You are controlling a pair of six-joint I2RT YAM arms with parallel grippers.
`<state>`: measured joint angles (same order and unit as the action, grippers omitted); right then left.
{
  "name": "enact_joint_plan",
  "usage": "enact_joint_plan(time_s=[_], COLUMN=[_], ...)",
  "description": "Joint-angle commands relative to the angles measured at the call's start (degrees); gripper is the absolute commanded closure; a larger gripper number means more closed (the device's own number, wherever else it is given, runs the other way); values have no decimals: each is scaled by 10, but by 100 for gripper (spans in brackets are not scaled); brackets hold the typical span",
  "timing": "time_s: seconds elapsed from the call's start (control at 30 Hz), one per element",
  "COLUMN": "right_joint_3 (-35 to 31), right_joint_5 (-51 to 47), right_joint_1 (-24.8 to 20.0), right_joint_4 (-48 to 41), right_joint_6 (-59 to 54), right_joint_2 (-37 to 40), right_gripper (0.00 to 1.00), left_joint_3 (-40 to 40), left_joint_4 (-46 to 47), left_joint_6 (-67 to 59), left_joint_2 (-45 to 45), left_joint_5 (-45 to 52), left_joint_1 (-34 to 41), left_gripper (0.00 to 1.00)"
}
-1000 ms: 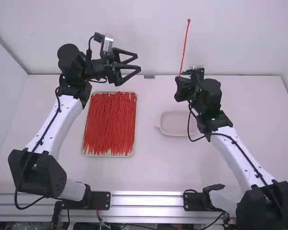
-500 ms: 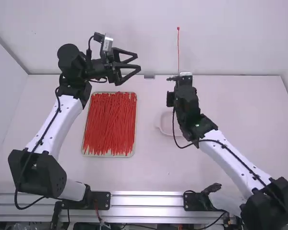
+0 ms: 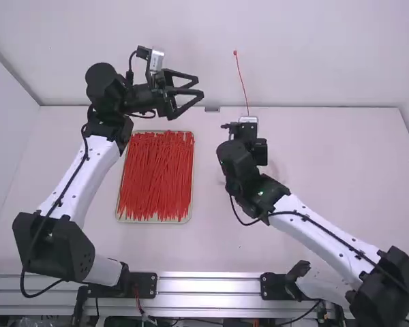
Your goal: Fasten the cable tie
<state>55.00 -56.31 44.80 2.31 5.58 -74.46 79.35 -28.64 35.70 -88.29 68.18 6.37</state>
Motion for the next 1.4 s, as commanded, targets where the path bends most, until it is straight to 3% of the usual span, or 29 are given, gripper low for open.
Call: enact_joint_plan(time_s=[0.0, 0.33, 0.97, 1.03, 1.23, 1.37], right_joint_3=[20, 20, 16, 16, 16, 16], right_joint_5=[-97, -212, -215, -215, -215, -215], right_joint_1=[18, 85, 126, 128, 129, 139], right_joint_4=[1, 0, 0, 0, -2, -2], right_joint_6=[-9, -16, -27, -26, -26, -27], right_joint_2=[-1, -1, -1, -1, -2, -2], right_gripper=[100, 100, 100, 100, 100, 100], left_joint_3=[14, 14, 14, 14, 14, 14], left_joint_4=[-1, -7, -51, -58, -92, -98], left_joint_6=[10, 9, 49, 52, 78, 86], left_joint_2=[0, 3, 11, 11, 11, 11], left_joint_5=[-15, -62, -122, -123, -124, -124], left_joint_1=[9, 60, 94, 94, 94, 92], left_gripper=[1, 0, 13, 16, 40, 42])
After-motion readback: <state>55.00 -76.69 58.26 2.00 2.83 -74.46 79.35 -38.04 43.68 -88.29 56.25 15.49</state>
